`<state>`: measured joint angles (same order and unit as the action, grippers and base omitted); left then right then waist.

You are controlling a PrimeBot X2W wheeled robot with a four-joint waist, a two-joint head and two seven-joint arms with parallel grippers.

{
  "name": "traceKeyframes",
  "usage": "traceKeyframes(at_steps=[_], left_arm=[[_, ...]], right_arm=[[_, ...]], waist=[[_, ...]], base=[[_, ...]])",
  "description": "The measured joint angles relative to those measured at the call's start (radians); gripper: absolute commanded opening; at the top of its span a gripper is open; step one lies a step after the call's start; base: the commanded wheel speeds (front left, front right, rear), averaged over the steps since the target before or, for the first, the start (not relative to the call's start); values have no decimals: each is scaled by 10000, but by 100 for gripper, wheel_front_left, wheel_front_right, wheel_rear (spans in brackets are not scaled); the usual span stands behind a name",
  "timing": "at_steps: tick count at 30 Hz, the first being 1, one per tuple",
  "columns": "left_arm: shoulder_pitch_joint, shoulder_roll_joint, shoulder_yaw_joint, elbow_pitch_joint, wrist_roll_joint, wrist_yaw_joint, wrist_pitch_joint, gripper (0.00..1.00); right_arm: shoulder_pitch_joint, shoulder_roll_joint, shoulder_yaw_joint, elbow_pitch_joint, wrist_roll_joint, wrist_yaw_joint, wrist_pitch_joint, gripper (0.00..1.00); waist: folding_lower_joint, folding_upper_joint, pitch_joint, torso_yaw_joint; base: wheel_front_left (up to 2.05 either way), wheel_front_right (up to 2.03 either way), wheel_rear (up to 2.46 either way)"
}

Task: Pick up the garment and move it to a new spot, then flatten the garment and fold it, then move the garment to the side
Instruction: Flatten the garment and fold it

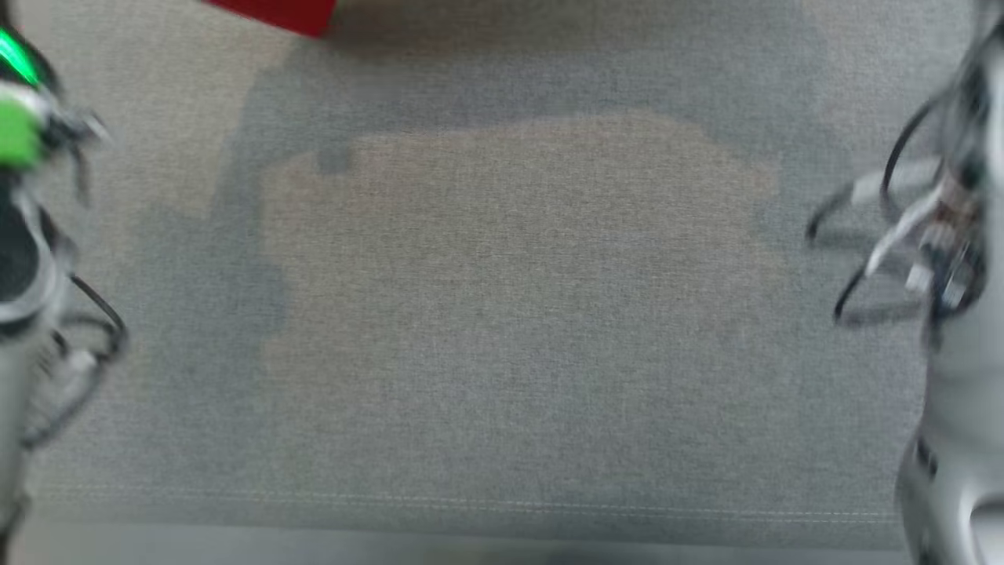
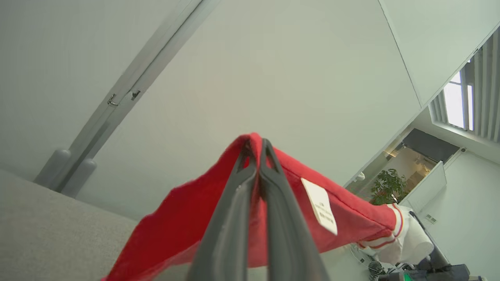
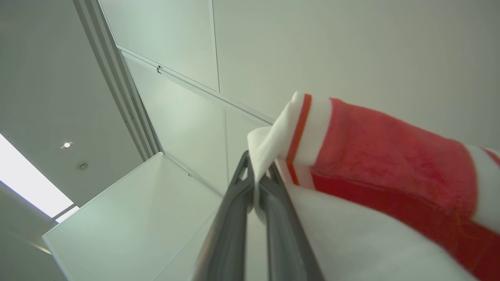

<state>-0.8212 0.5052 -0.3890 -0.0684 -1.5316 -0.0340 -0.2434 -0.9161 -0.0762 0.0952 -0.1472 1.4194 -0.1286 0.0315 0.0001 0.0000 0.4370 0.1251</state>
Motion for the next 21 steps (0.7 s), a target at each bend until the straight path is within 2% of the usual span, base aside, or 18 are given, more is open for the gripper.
traceKeyframes(at_steps=[1, 3, 6, 8, 14, 21], left_arm=[[500, -142, -31, 48, 0, -244, -56, 0], [1706, -403, -150, 255, 2, -451, -58, 0], [3607, -541, -23, 575, -77, -489, -84, 0], [4583, -606, 88, 596, -226, -489, -84, 0], [5911, -1331, 380, 307, -230, -548, -84, 0], [6642, -1703, 441, 58, 92, -629, -84, 0]], right_arm=[[831, -2, -117, -52, 81, 69, 0, 0], [2777, 13, -293, -38, 334, 59, -46, 0], [5378, 96, -299, 132, 690, 44, -138, 0], [6525, 228, -192, 194, 1009, 40, -144, 0], [8385, 276, 8, 27, 1127, 38, -132, 0], [9673, 267, -111, -458, 1097, 46, -148, 0]], waist=[[0, 0, 48, -63], [0, 0, 87, -186], [0, 0, -43, -322], [0, 0, -199, -428], [-1, 0, -802, -793], [-1, 0, -1375, -894]], base=[[0, 0, 0], [0, 0, 0], [0, 0, 0], [0, 0, 0], [0, 0, 0], [0, 0, 0]])
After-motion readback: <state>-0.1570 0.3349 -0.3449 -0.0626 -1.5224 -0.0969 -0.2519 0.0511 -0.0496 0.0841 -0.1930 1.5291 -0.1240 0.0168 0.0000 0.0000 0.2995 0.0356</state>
